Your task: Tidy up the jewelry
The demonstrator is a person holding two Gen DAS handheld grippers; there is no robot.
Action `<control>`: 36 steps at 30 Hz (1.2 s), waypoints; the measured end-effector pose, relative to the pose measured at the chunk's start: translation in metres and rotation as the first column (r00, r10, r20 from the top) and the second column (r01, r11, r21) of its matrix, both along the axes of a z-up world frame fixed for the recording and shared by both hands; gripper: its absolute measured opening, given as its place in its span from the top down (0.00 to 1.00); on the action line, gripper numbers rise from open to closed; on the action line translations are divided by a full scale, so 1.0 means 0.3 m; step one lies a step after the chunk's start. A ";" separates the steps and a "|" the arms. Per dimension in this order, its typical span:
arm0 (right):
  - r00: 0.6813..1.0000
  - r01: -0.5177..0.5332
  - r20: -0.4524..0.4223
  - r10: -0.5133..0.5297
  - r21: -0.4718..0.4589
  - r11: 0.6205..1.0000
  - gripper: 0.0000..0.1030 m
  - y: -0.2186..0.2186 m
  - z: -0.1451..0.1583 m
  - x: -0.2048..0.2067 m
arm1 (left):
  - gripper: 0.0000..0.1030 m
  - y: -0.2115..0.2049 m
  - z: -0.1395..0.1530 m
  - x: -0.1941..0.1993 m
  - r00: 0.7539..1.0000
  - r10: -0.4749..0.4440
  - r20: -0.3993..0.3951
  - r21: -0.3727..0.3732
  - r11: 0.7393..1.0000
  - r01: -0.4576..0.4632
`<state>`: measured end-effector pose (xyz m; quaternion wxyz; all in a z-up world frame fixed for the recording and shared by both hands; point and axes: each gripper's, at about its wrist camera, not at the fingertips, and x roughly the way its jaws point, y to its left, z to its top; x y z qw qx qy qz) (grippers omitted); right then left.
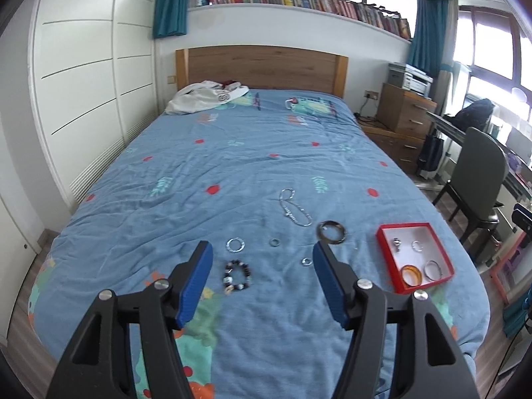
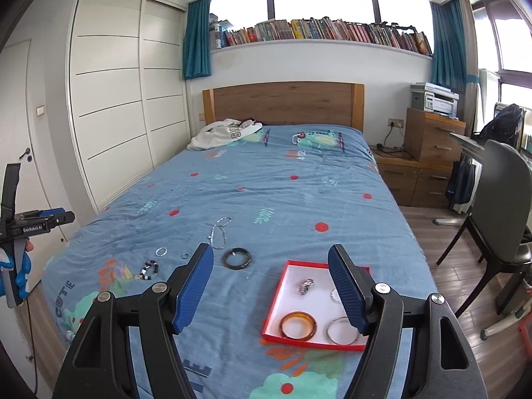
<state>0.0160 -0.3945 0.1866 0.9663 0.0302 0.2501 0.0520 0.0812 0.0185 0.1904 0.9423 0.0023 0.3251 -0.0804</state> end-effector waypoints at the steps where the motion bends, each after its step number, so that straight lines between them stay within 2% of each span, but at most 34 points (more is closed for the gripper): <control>1: 1.000 -0.002 -0.002 0.002 0.001 1.000 0.31 0.007 -0.008 0.007 | 0.41 0.015 -0.012 0.002 1.000 0.008 -0.004 -0.005 1.000 -0.008; 20: 0.994 -0.031 -0.107 0.033 0.026 0.999 0.30 0.159 -0.232 0.196 | 0.41 0.162 -0.300 0.128 0.988 0.111 -0.104 -0.012 0.994 -0.113; 36: 0.972 -0.061 -0.223 0.071 0.052 0.997 0.30 0.266 -0.466 0.430 | 0.41 0.146 -0.550 0.301 0.976 0.104 -0.189 0.022 0.995 -0.102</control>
